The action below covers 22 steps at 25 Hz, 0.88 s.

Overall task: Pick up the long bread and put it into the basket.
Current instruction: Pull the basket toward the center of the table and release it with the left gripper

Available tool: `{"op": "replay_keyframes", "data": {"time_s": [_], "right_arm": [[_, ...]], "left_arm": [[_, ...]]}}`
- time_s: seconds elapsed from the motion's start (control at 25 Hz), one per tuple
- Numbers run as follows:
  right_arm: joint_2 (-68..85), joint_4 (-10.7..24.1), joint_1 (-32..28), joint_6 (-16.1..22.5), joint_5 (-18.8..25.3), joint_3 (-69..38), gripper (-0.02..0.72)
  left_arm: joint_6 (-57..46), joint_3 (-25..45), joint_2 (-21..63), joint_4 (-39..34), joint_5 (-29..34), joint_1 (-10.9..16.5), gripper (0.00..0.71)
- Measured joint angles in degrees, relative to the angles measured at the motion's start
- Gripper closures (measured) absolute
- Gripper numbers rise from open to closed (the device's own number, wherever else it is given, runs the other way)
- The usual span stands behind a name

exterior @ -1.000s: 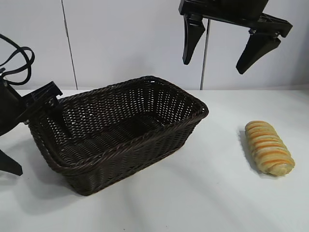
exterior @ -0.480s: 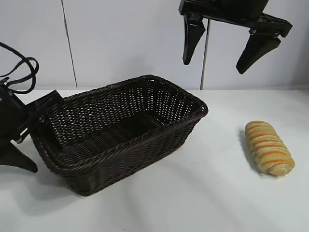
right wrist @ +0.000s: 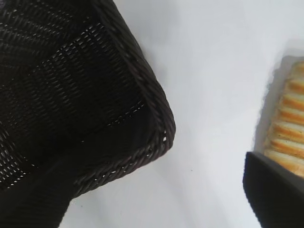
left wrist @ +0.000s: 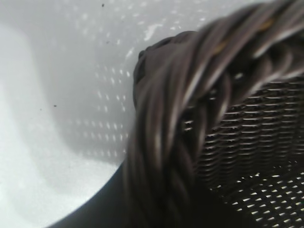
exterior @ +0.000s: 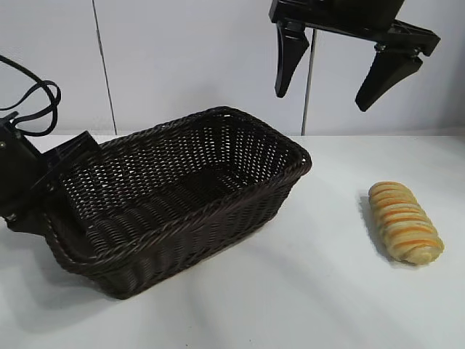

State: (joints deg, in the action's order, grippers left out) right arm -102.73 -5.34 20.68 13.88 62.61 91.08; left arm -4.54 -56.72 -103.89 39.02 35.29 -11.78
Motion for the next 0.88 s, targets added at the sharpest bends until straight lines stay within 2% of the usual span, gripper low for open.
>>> {"op": "replay_keyframes", "data": {"time_s": [0.24, 0.56, 0.68, 0.88], "right_arm": [[0.0, 0.0, 0.0, 0.0, 0.0, 0.0, 0.008], [0.0, 0.0, 0.0, 0.0, 0.0, 0.0, 0.008], [0.0, 0.0, 0.0, 0.0, 0.0, 0.0, 0.008], [0.0, 0.0, 0.0, 0.0, 0.0, 0.0, 0.008]], "left_arm": [[0.1, -7.2, -0.3, -5.2, 7.3, 0.0, 0.610], [1.2, -21.2, -1.8, -20.2, 20.6, 0.0, 0.610], [2.8, -26.3, -4.1, -21.5, 24.4, 0.1, 0.610], [3.2, -33.0, -8.4, -21.5, 26.3, 0.1, 0.610]]}}
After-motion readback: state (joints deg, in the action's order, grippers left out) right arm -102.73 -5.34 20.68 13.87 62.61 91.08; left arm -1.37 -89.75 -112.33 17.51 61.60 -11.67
